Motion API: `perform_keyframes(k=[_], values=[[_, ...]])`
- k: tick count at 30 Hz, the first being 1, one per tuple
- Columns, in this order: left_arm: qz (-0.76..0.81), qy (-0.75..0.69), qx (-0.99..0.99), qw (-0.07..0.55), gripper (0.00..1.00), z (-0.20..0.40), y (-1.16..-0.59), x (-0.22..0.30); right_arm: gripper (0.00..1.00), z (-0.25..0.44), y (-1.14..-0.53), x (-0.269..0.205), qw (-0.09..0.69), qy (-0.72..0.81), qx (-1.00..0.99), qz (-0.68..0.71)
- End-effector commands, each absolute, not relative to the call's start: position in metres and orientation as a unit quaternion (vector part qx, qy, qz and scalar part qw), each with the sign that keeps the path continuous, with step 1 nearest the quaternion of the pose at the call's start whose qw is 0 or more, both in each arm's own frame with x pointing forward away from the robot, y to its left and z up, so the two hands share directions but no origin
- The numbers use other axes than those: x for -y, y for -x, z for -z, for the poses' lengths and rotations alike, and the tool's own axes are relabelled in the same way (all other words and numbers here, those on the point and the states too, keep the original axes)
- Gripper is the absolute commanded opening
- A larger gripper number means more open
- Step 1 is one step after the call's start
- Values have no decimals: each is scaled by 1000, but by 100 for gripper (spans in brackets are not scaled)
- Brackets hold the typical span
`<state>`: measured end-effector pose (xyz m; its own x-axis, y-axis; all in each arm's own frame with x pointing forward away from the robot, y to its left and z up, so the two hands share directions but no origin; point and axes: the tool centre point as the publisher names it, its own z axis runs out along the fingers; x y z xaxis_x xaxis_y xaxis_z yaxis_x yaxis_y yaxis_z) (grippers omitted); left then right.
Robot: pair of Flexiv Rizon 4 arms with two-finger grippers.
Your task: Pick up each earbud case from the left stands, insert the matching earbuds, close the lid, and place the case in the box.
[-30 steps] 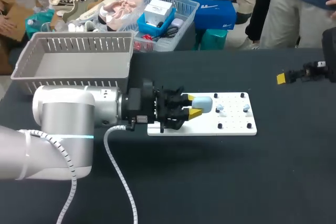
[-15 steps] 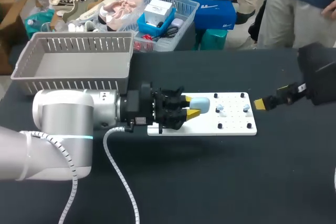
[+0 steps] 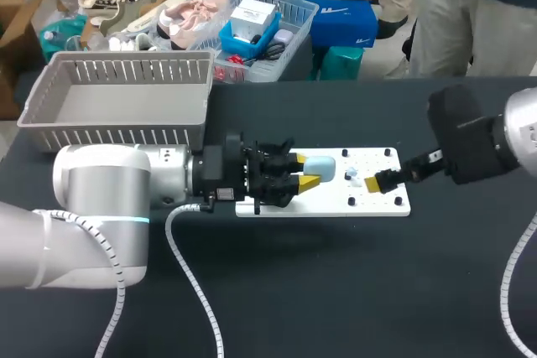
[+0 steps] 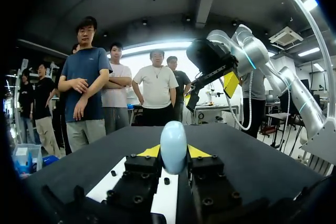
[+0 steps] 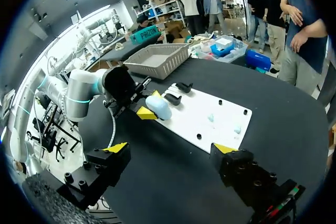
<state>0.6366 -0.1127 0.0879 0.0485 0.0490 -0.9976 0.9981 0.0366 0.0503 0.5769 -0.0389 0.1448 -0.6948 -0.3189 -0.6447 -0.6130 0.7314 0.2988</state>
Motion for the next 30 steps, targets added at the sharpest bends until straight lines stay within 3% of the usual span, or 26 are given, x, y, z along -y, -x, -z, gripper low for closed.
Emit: perform_keyframes(k=[1,30], values=[[465,-514,-508,511,0,-87,-637,113,100,-140,-583,22,289,254,-889,-249],[458,-530,-501,508,0,-79,-640,114,100,-109,-600,-2,226,231,-911,-258]])
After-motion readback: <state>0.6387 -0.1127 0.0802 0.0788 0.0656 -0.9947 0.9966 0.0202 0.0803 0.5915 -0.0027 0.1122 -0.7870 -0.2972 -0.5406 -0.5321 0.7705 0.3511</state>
